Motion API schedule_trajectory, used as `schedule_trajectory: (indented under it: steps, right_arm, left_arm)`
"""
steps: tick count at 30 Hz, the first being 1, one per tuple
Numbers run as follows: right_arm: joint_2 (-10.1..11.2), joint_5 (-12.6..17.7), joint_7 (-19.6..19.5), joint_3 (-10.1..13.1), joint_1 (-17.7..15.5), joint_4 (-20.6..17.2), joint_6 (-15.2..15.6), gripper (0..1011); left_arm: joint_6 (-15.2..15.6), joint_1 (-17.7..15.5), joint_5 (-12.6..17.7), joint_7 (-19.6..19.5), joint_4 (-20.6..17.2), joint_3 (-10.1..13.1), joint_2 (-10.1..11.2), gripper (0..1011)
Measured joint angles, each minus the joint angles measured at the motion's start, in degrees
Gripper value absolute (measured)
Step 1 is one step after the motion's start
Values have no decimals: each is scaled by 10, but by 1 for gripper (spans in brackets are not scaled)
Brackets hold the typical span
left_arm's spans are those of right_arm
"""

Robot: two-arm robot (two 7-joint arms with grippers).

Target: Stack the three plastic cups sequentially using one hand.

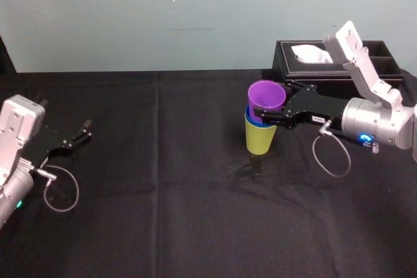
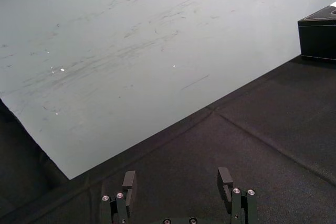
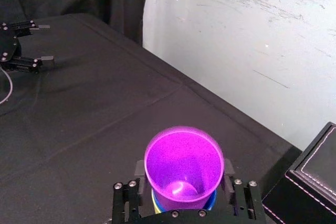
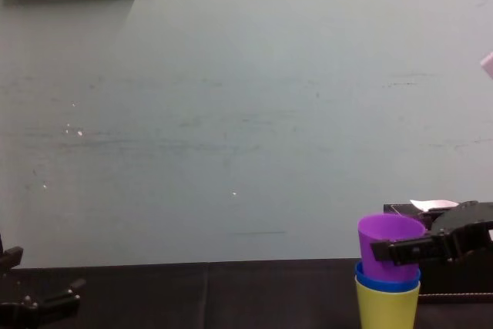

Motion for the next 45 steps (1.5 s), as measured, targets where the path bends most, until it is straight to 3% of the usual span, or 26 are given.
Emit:
schedule_trajectory:
  steps: [6, 26, 37, 45]
  right_arm:
    - [0, 0, 0, 0, 0, 0, 0, 1000]
    - [4, 1, -6, 6, -8, -9, -2, 1003]
    - [33, 9, -38, 46, -61, -54, -22, 1003]
    - [44, 9, -54, 71, -86, -59, -34, 1003]
  left_arm:
    - [0, 0, 0, 0, 0, 0, 0, 1010]
    - [0, 0, 0, 0, 0, 0, 0, 1010]
    - [0, 0, 0, 0, 0, 0, 0, 1010]
    - [0, 0, 0, 0, 0, 0, 0, 1010]
